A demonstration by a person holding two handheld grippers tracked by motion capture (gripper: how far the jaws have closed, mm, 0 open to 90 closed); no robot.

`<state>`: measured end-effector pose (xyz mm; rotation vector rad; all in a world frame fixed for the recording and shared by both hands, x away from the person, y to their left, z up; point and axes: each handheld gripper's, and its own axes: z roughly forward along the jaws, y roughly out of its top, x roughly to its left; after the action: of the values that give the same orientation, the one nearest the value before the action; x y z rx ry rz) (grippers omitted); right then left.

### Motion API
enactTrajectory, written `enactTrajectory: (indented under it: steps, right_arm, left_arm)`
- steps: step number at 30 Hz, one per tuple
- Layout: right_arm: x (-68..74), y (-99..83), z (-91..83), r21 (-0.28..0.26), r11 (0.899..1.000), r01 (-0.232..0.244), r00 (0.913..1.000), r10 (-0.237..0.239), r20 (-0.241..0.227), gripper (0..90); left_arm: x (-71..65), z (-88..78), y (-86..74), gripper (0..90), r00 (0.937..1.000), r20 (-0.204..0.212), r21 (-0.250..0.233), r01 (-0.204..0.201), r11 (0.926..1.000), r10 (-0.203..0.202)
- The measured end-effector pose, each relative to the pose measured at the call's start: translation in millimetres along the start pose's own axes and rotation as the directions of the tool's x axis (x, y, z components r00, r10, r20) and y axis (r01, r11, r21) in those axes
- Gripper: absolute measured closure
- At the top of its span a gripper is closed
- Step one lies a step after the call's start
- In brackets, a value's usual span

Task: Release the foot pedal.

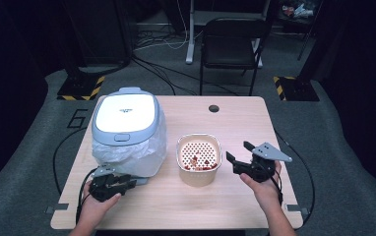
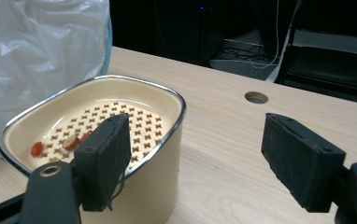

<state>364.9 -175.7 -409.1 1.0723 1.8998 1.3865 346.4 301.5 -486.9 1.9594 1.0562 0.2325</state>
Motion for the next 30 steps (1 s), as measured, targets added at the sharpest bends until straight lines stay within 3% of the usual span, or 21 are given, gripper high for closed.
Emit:
enactTrajectory:
  steps: [3, 4, 6, 7, 8, 15, 21, 26, 30]
  right_arm:
    - [-3.0, -7.7, -0.9, 0.0, 1.0, -0.022, 0.9996, 0.022, 0.016, 23.8]
    - [-4.2, -10.2, -0.9, 0.005, 1.0, -0.021, 0.9995, 0.021, 0.022, 23.9]
    - [-5.8, -15.9, -0.1, 0.013, 1.0, -0.018, 0.9991, 0.017, 0.039, 24.4]
    - [-6.9, -18.9, 0.7, 0.02, 1.0, -0.013, 0.999, 0.013, 0.044, 24.4]
    - [-8.0, -22.3, 1.5, 0.023, 1.0, -0.013, 0.999, 0.012, 0.044, 24.5]
    - [-15.4, -44.4, 6.7, 0.058, 0.998, -0.031, 0.9973, 0.027, 0.069, 25.4]
    - [-23.5, -54.2, 7.8, 0.07, 0.997, -0.033, 0.9967, 0.027, 0.076, 26.5]
    - [-25.6, -60.8, 10.6, 0.083, 0.996, -0.039, 0.9958, 0.032, 0.085, 27.3]
    - [-28.7, -66.8, 12.6, 0.089, 0.995, -0.047, 0.996, 0.04, 0.081, 28.4]
  left_arm:
    - [2.7, -2.5, -0.4, 59.0, 1.0, -0.003, -0.004, 0.004, 1.0, -0.004]
    - [6.5, -4.8, 0.4, 58.7, 0.999, -0.013, 0.002, -0.044, 0.999, 0.044]
    - [8.9, -8.6, -0.2, 57.8, 0.9987, -0.028, 0.004, -0.043, 0.9991, 0.043]
    - [8.1, -10.5, -1.1, 57.2, 0.9997, -0.023, 0.0, 0.003, 1.0, -0.003]
    - [10.4, -12.6, -1.5, 56.9, 0.9994, -0.034, -0.008, -0.008, 0.9999, 0.007]
    - [16.6, -22.2, -11.0, 49.4, 0.997, -0.053, -0.008, 0.057, 0.9983, -0.058]
    - [25.1, -29.2, -20.4, 45.8, 0.9926, -0.113, 0.01, 0.045, 0.999, -0.043]
    - [31.2, -28.9, -25.5, 45.6, 0.9903, -0.127, -0.007, 0.056, 0.9984, -0.057]
    - [35.2, -26.4, -27.9, 43.9, 0.9883, -0.151, -0.015, 0.021, 0.9997, -0.023]
